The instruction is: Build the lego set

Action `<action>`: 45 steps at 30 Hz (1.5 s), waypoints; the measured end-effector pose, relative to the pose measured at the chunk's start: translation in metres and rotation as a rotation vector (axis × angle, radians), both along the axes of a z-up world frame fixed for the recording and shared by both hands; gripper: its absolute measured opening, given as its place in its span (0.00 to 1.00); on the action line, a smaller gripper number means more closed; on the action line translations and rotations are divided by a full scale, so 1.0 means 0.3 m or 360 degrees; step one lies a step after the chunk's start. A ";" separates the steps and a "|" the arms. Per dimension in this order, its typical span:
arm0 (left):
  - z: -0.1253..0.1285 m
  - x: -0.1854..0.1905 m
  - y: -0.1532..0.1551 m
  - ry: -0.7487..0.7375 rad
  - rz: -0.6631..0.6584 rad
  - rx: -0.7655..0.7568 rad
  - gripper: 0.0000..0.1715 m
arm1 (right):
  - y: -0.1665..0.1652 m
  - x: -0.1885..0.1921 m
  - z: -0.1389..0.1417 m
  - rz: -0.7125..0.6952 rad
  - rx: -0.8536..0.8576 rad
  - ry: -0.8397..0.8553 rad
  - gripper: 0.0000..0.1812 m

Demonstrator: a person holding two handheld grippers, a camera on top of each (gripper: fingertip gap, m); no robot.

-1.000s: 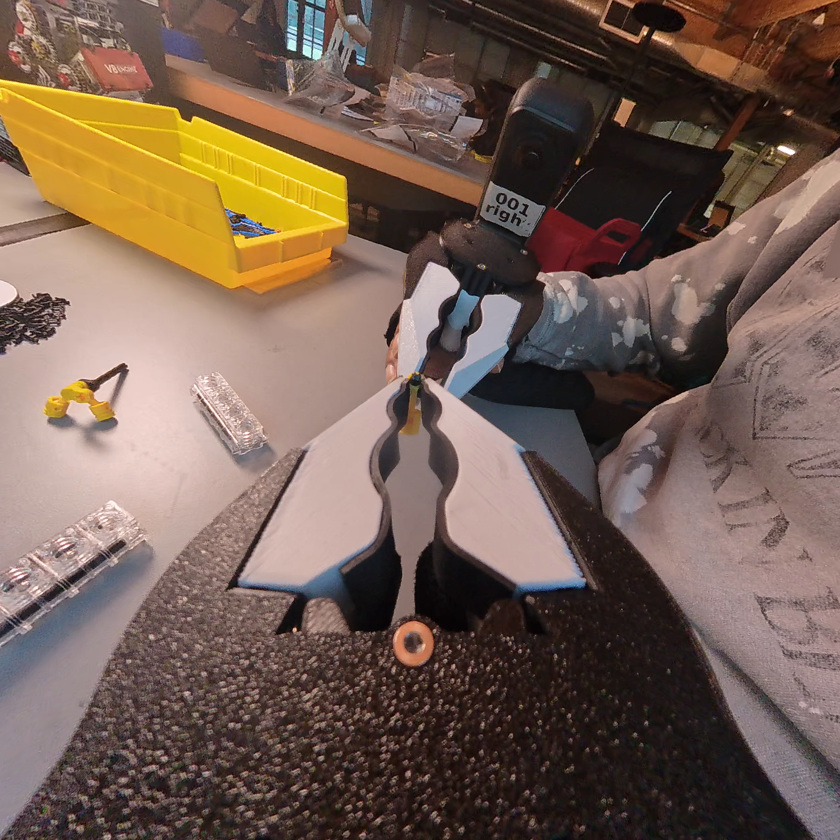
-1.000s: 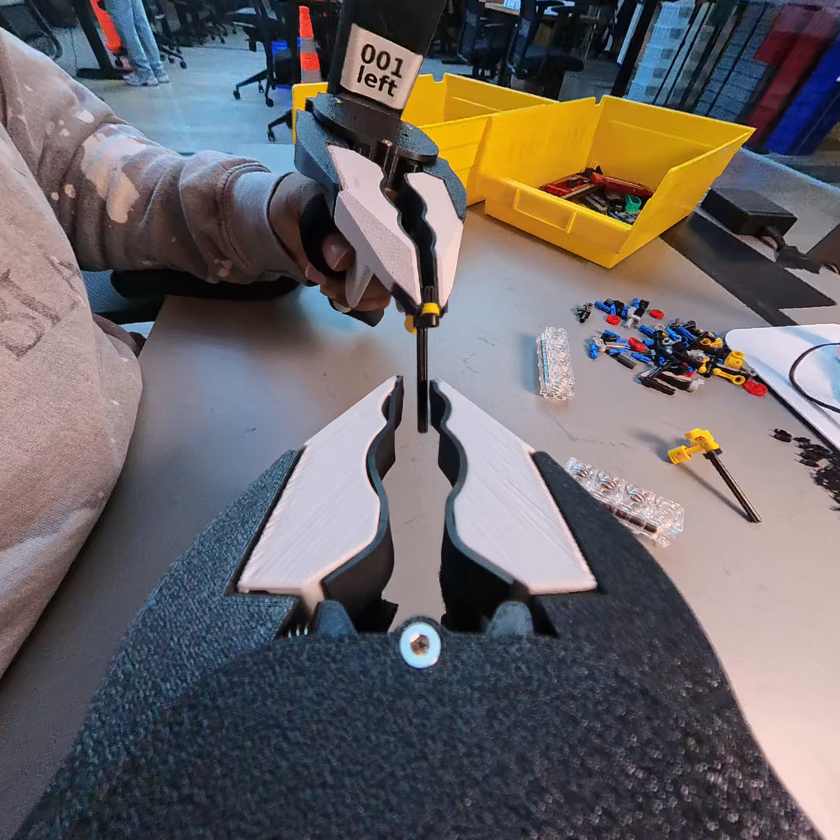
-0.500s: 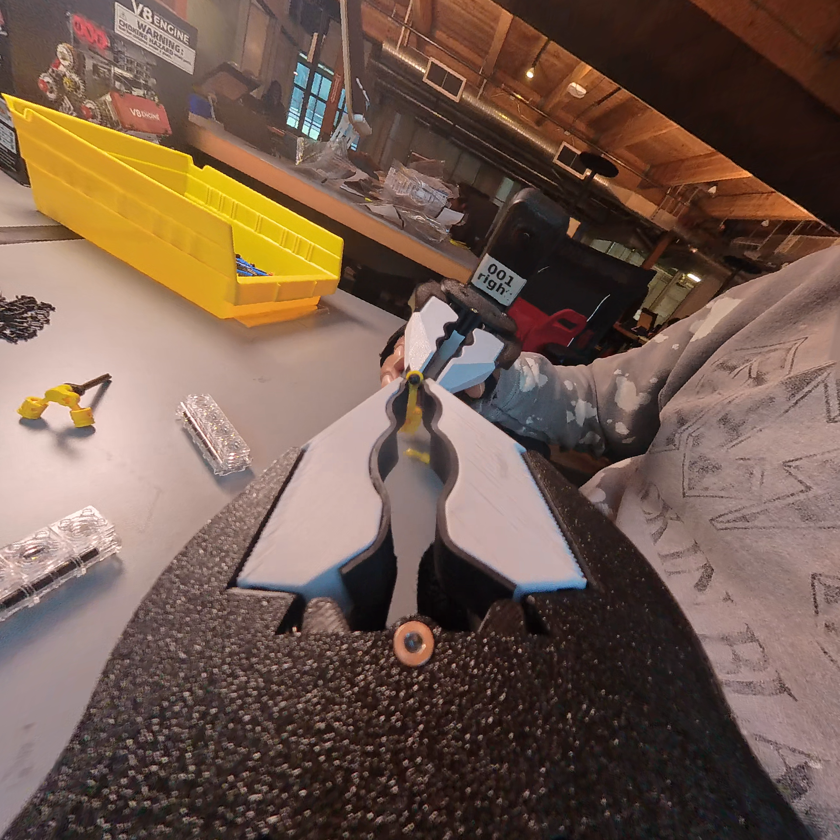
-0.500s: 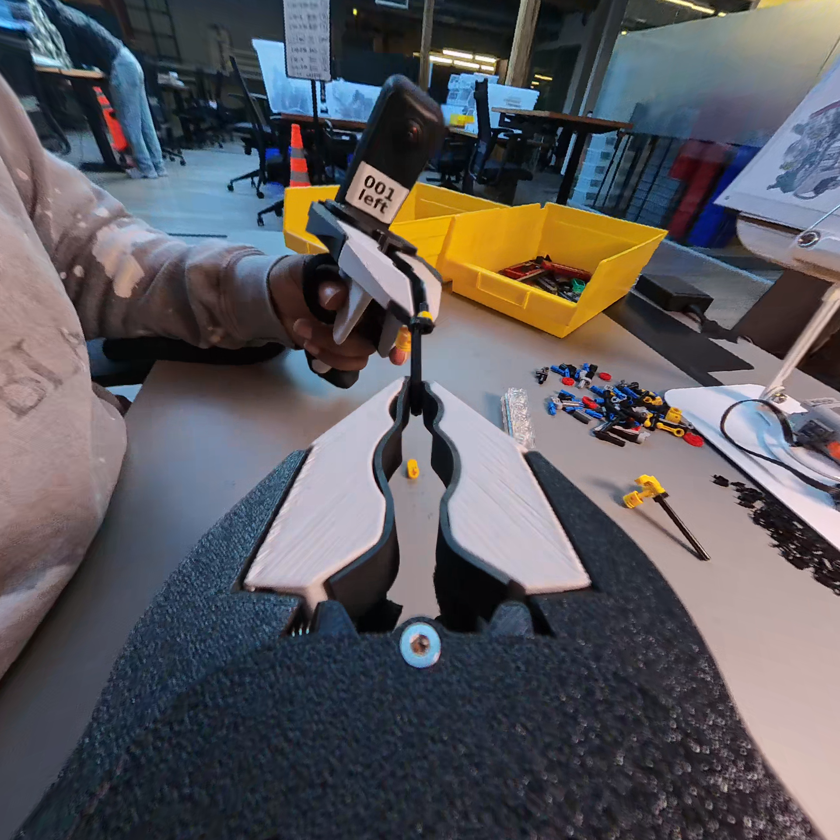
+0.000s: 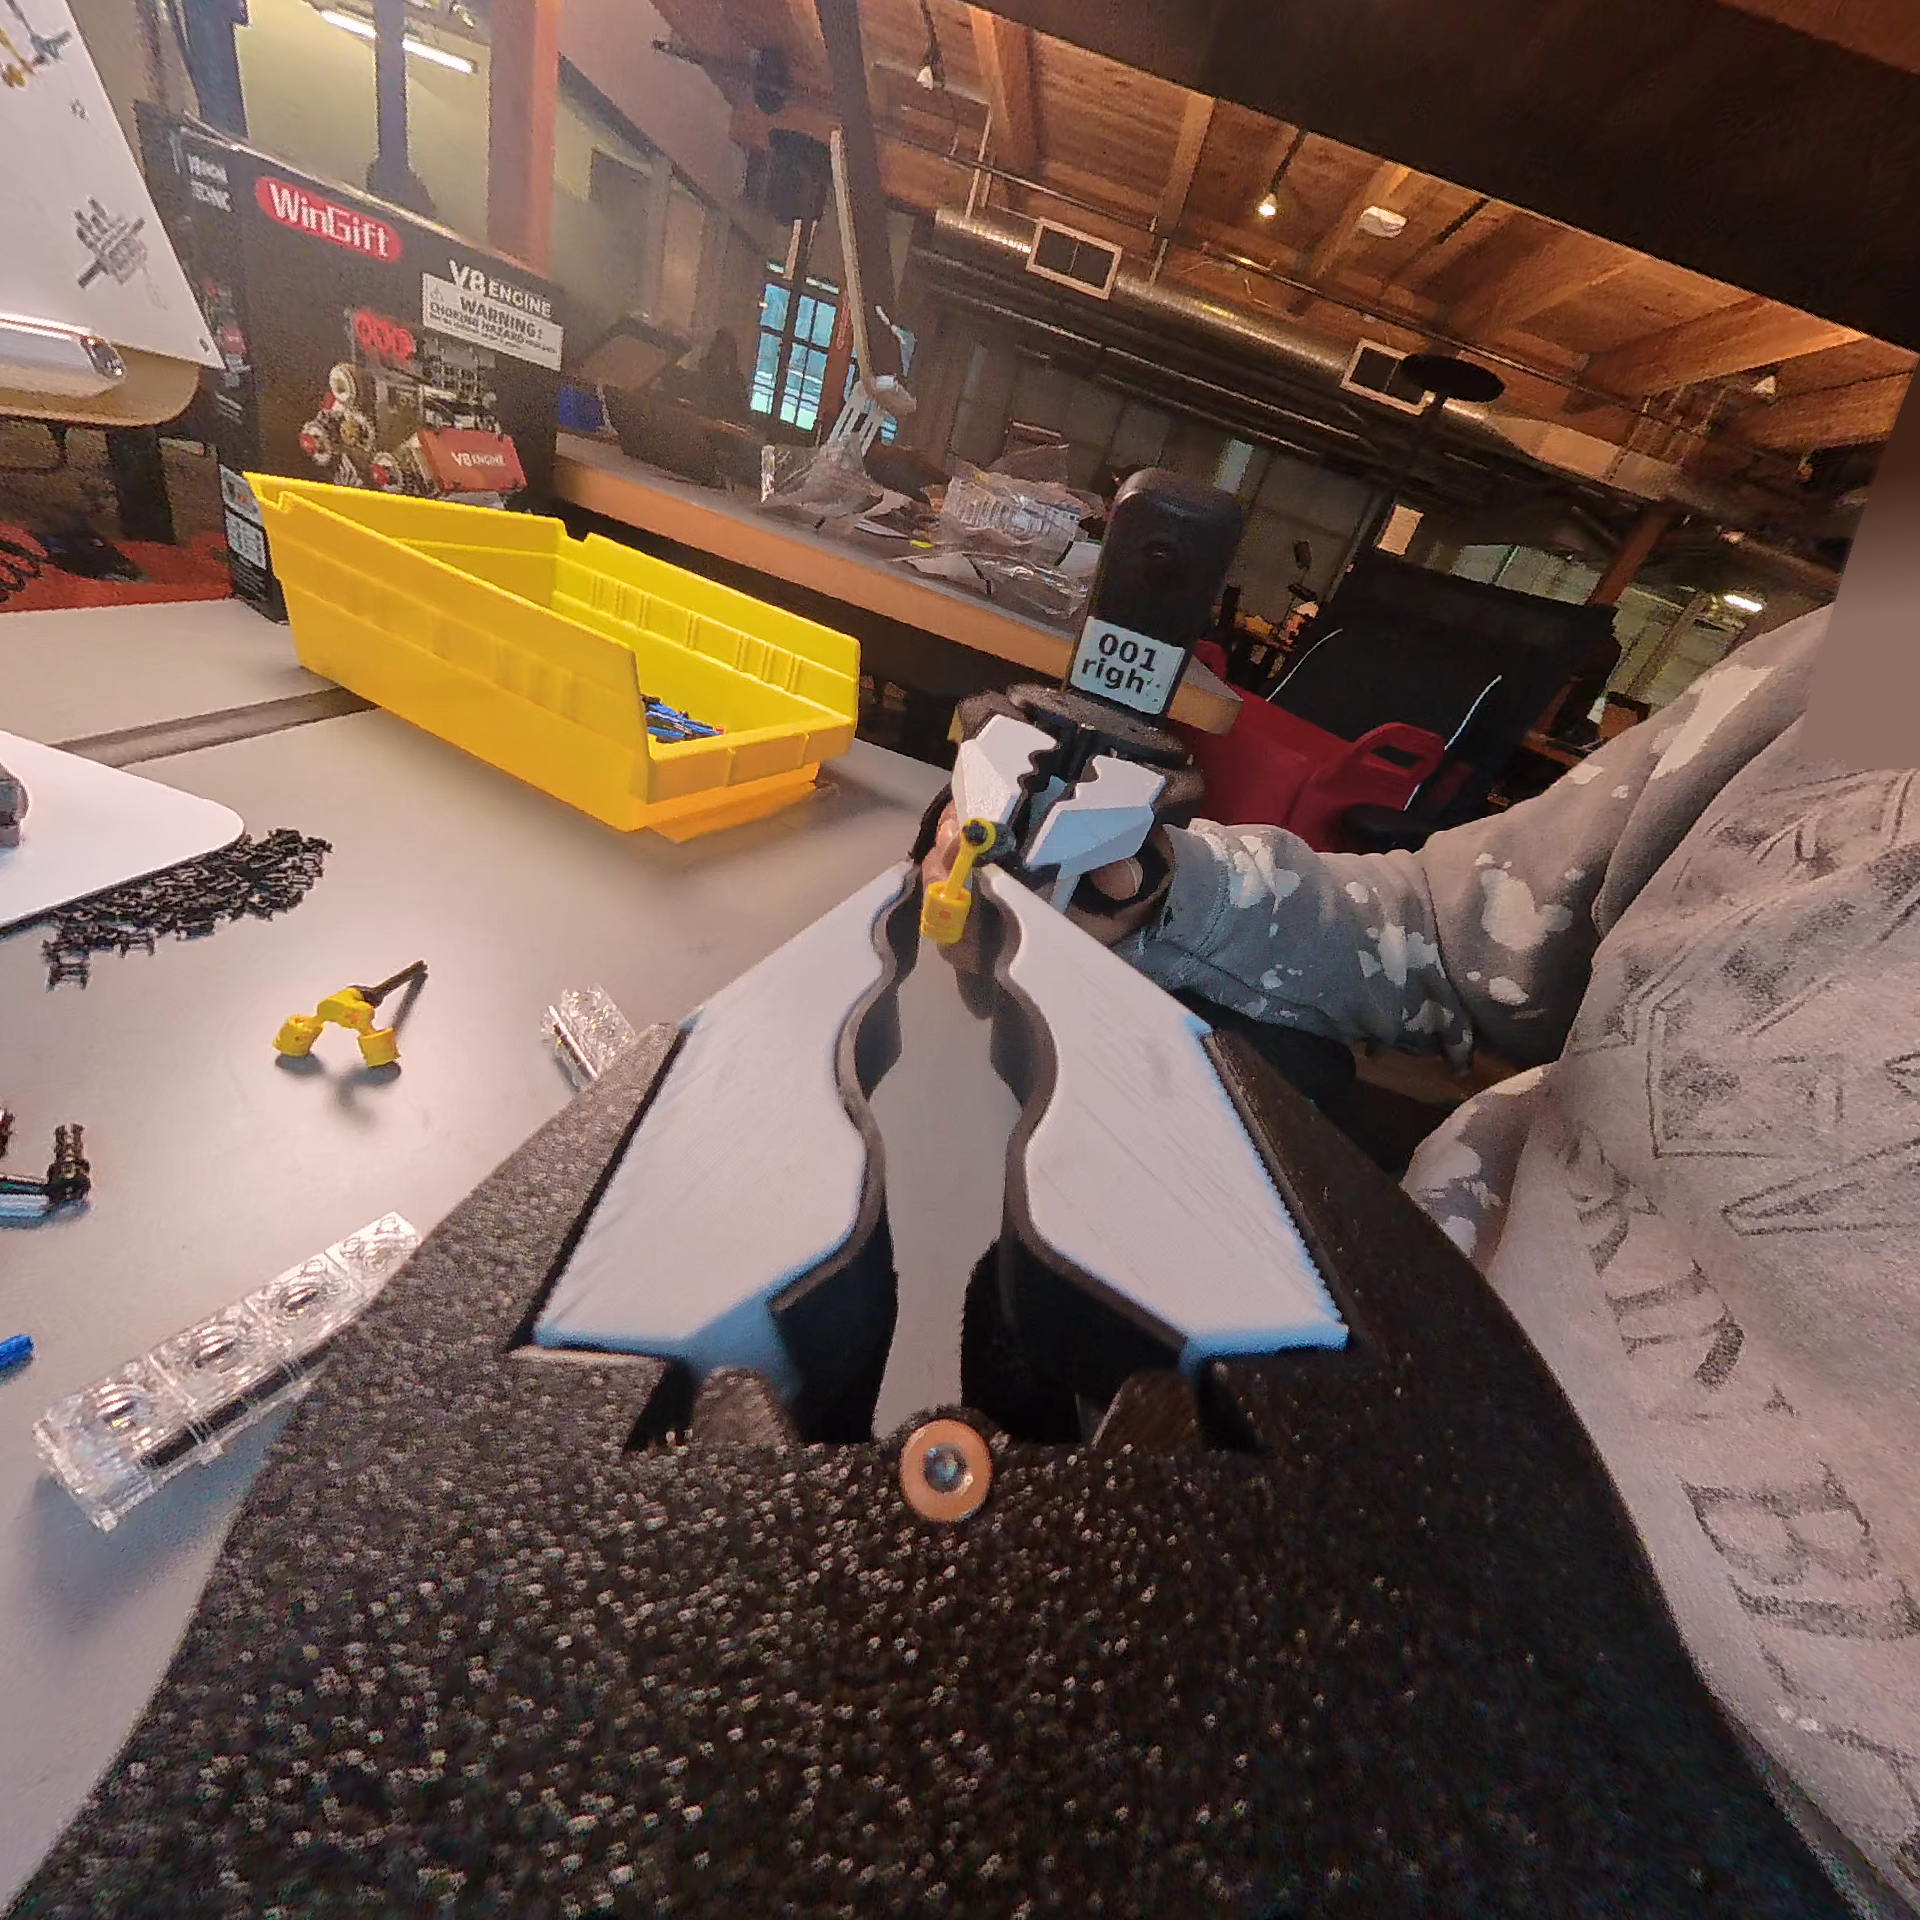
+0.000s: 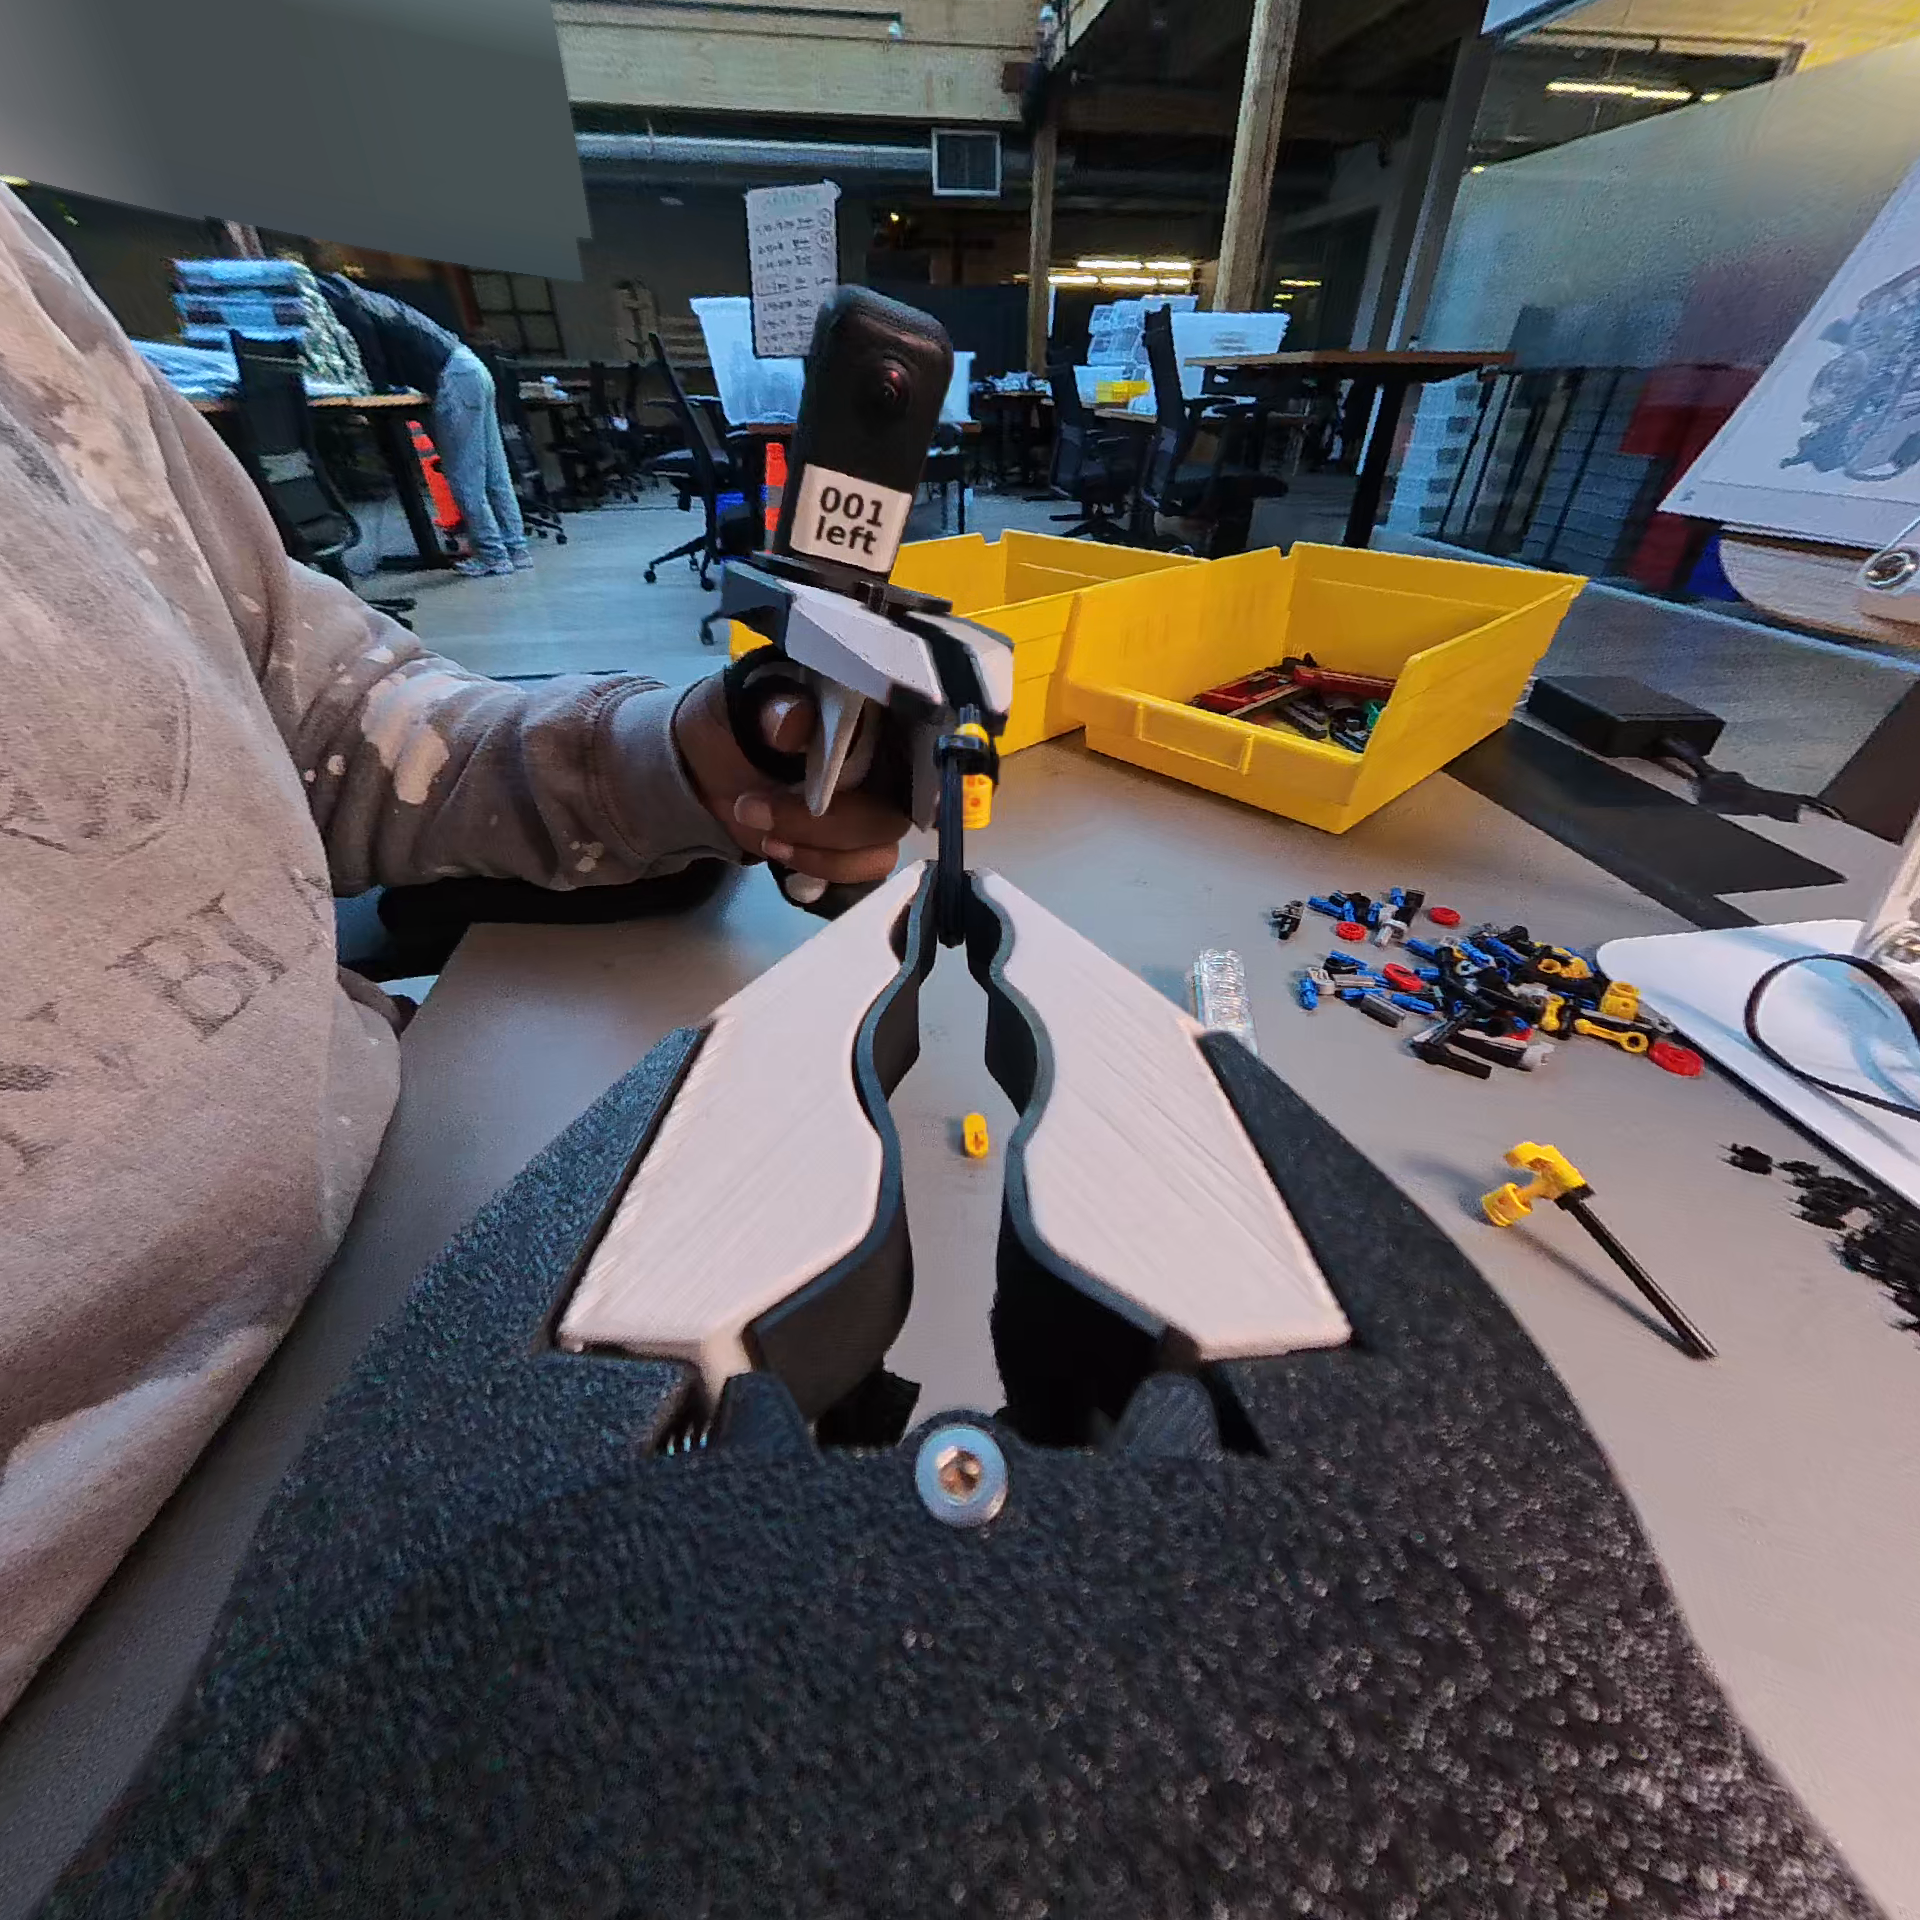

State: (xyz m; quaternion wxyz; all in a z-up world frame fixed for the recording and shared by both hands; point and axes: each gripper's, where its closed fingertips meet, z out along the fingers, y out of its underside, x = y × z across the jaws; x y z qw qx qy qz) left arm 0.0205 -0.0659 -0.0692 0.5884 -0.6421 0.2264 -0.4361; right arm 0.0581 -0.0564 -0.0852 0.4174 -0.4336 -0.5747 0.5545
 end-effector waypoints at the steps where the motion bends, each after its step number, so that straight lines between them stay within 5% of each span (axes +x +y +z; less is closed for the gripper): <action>1: 0.008 0.004 -0.006 -0.0001 -0.0009 0.0024 0.05 | -0.006 -0.001 -0.002 0.0026 -0.0013 -0.0003 0.02; 19: 0.029 0.046 -0.062 0.0072 -0.0122 0.0171 0.04 | -0.070 -0.019 0.029 0.0506 -0.0446 0.0076 0.02; 45: -0.021 0.084 -0.033 0.0164 -0.0041 0.0157 0.03 | -0.034 0.020 -0.028 0.0438 -0.0296 -0.0018 0.02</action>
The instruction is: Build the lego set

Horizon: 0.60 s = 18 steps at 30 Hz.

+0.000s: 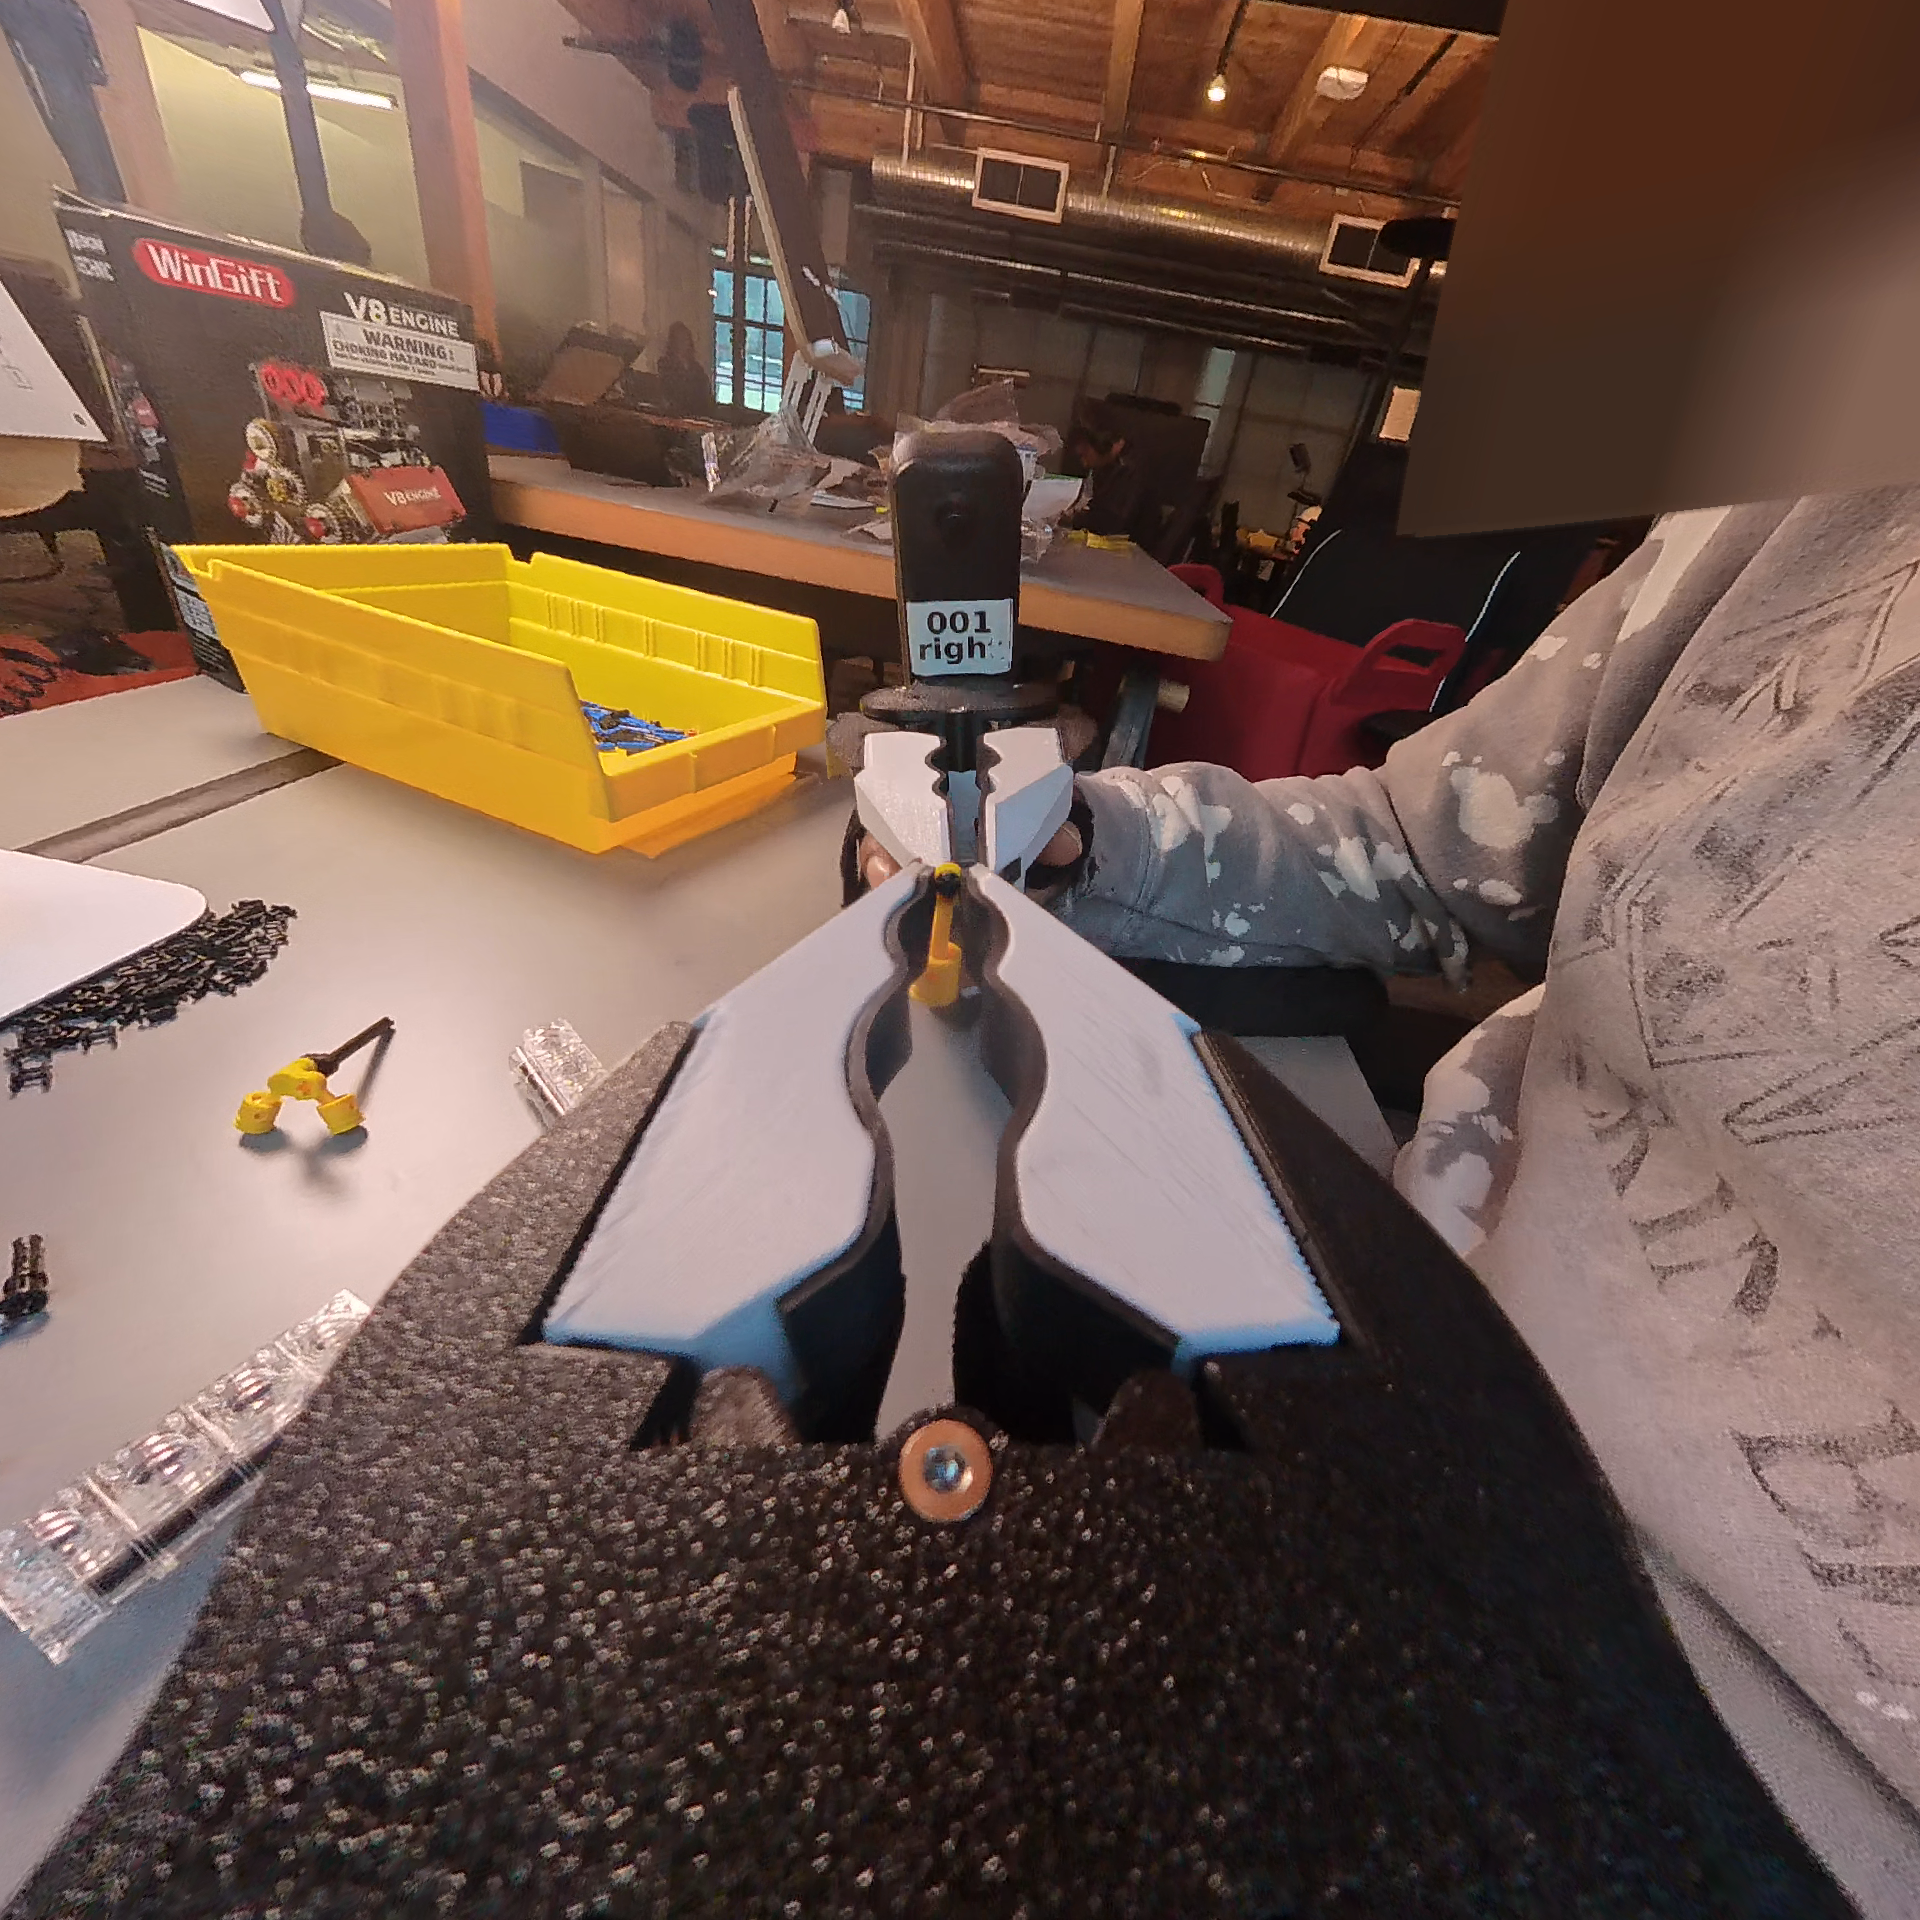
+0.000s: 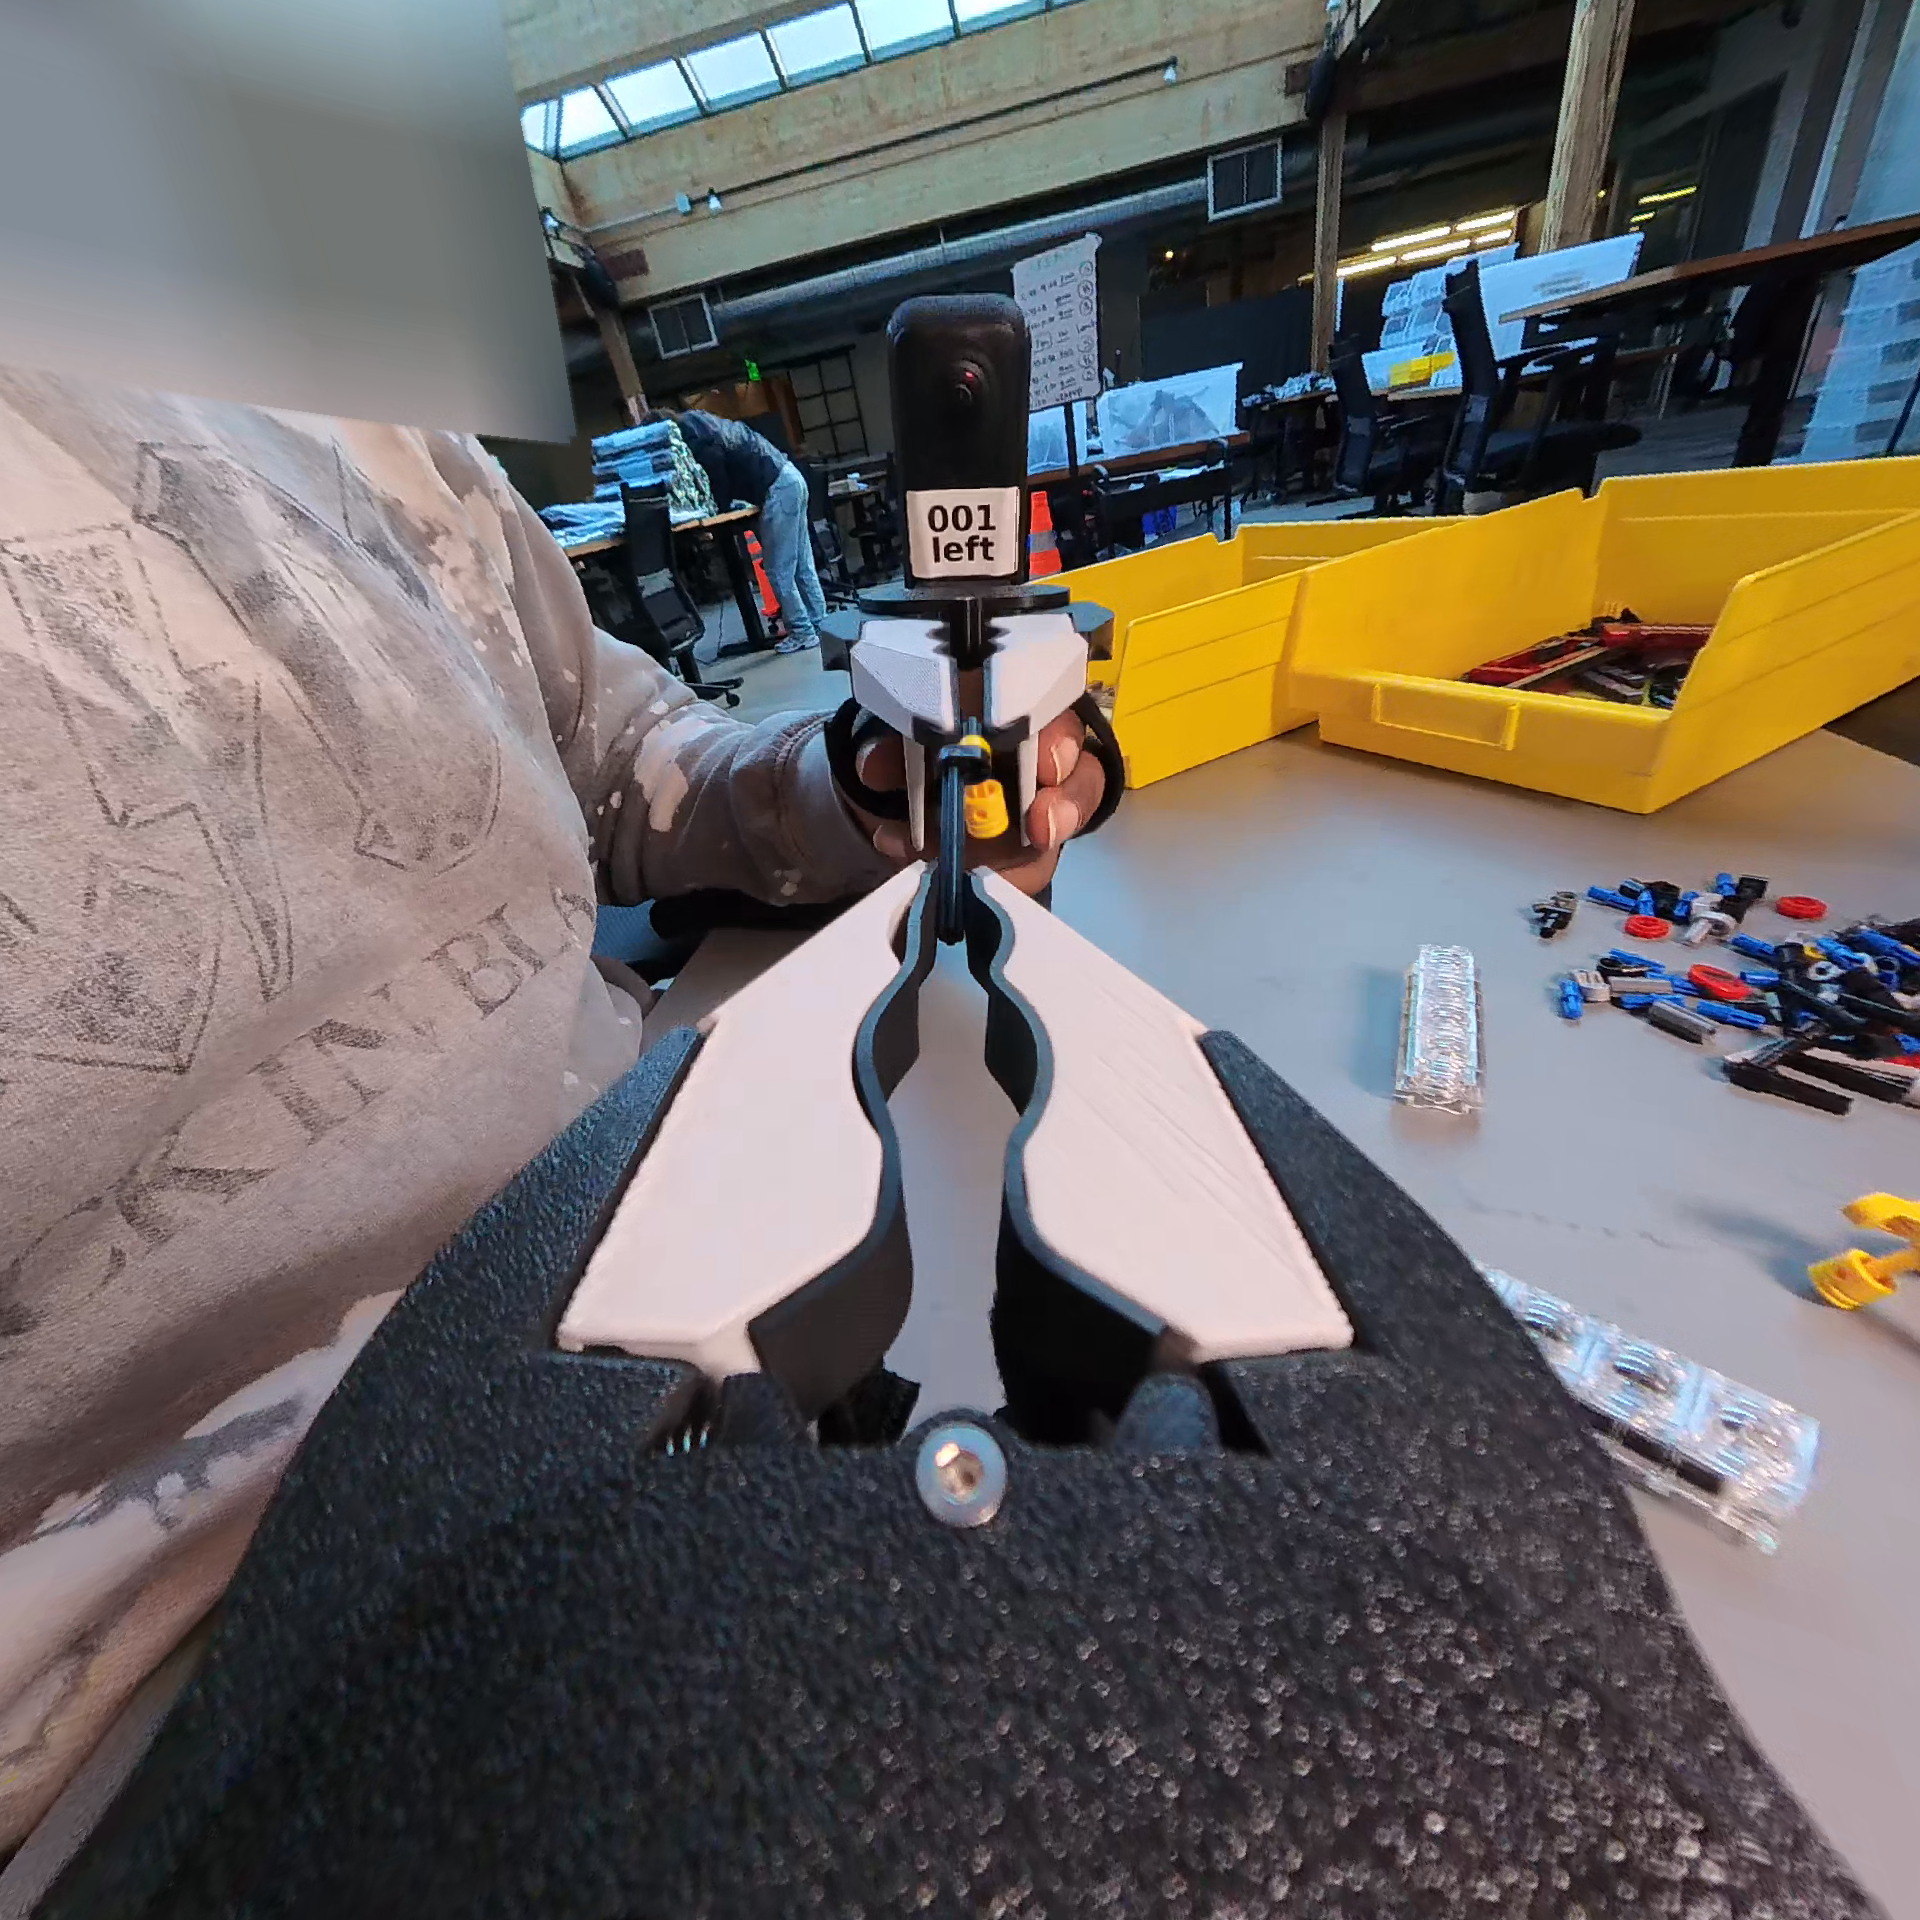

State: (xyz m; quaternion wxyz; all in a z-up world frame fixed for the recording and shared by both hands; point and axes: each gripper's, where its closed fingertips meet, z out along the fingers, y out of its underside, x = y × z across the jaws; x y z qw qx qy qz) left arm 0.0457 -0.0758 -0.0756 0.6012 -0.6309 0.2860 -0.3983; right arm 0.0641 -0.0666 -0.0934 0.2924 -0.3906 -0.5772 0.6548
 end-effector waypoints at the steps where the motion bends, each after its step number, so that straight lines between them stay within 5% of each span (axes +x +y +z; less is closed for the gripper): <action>1: 0.001 0.000 -0.001 -0.0008 -0.0001 0.0000 0.03 | -0.001 -0.001 0.000 0.0002 -0.0003 0.0001 0.02; 12: 0.036 -0.052 0.011 -0.0146 0.0048 0.0021 0.08 | 0.028 0.007 0.016 -0.0046 -0.0038 0.0052 0.02; 18: -0.073 -0.002 0.003 0.0156 -0.0032 -0.0063 0.08 | 0.113 0.022 0.026 -0.0208 0.0050 0.0064 0.02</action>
